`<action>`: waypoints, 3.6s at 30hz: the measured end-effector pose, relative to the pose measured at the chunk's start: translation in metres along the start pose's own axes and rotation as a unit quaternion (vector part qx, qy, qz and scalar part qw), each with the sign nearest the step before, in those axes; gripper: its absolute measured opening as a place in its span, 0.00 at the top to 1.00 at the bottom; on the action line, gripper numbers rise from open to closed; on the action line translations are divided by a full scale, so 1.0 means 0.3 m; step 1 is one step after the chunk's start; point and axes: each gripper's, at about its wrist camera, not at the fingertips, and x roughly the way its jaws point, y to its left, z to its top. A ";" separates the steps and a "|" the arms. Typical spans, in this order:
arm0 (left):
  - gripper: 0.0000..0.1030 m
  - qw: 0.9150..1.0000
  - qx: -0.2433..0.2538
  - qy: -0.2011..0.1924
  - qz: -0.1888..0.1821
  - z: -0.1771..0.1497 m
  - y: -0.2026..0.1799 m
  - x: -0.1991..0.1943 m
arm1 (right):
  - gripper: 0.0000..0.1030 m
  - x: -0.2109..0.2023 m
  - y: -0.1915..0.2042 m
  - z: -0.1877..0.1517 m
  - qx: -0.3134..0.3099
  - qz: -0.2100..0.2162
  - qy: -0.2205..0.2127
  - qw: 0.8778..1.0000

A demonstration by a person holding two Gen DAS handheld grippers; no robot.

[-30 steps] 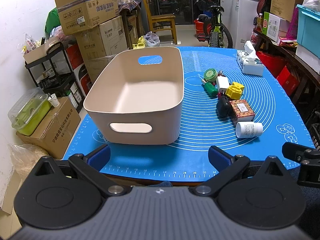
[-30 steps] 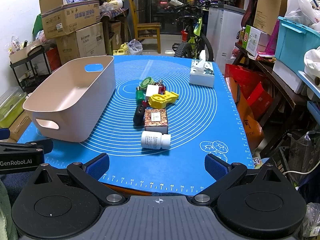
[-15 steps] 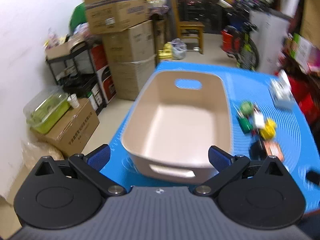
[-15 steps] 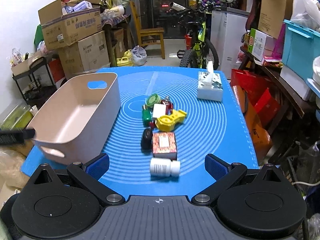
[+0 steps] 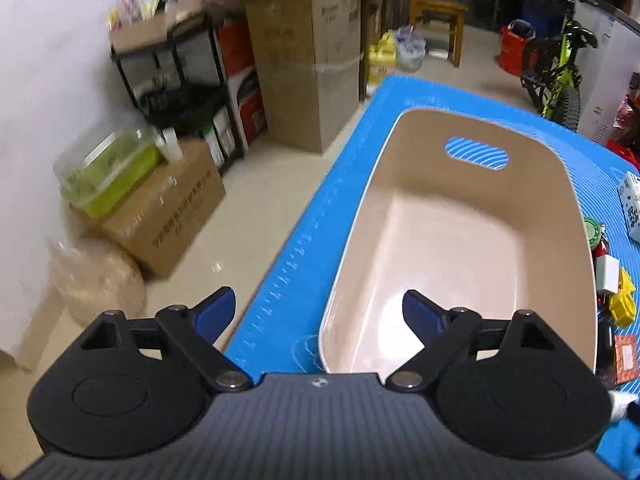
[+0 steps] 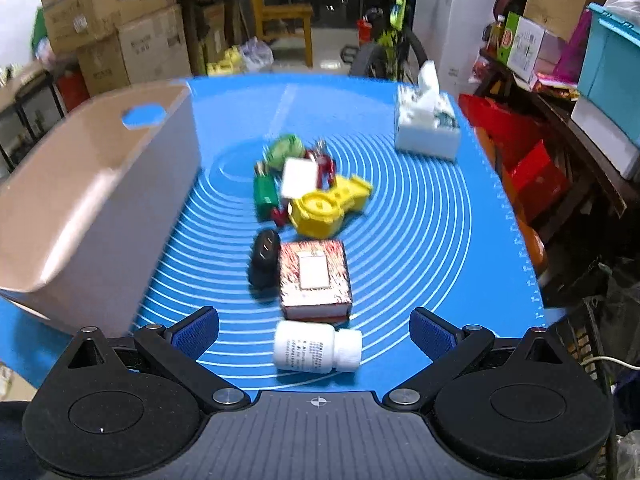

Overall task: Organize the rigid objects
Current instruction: 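Grasp the white pill bottle with the right gripper while left gripper clamps the bin rim, then carry the pill bottle into the beige bin and open the right gripper, then grasp the red-patterned square box with the right gripper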

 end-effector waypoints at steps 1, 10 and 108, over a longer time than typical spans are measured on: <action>0.12 1.000 -0.001 0.008 -0.003 0.002 0.000 0.013 | 0.02 0.025 0.003 -0.003 0.002 0.000 0.011 1.000; 0.40 0.999 0.002 0.042 -0.009 0.021 0.009 0.121 | 0.06 0.156 0.018 -0.050 0.004 -0.019 0.071 0.997; 0.88 0.996 -0.008 0.063 -0.057 0.010 0.013 0.188 | 0.04 0.023 0.346 0.355 -0.073 0.067 -0.063 0.993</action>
